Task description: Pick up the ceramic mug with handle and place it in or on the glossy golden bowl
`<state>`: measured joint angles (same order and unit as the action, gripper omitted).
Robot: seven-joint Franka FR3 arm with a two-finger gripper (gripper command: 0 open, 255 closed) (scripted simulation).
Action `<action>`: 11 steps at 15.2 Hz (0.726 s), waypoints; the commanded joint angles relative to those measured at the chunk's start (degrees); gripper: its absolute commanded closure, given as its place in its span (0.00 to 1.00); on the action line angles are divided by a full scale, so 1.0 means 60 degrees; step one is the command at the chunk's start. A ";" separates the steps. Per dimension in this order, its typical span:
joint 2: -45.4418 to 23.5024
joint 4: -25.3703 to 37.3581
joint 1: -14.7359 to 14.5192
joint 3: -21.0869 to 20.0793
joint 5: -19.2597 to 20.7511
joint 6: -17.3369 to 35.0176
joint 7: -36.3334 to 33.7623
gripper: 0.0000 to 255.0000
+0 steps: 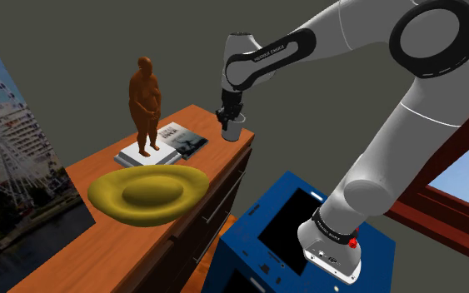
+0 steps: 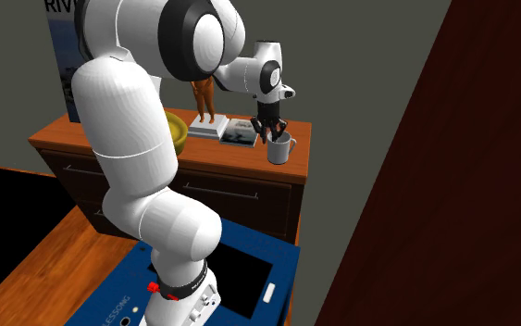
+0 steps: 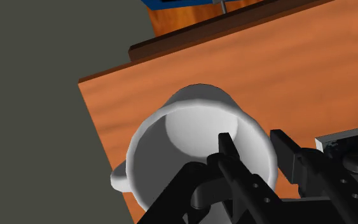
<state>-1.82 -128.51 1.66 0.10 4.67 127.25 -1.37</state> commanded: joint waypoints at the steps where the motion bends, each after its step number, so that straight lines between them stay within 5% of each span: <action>1: 0.0000 0.0000 0.0000 0.0000 0.0000 0.0000 0.0000 1.00; 11: 0.0215 0.0162 -0.0003 -0.0004 -0.0022 -0.0376 0.0031 1.00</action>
<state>-0.77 -127.85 1.65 0.08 4.57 125.55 -1.23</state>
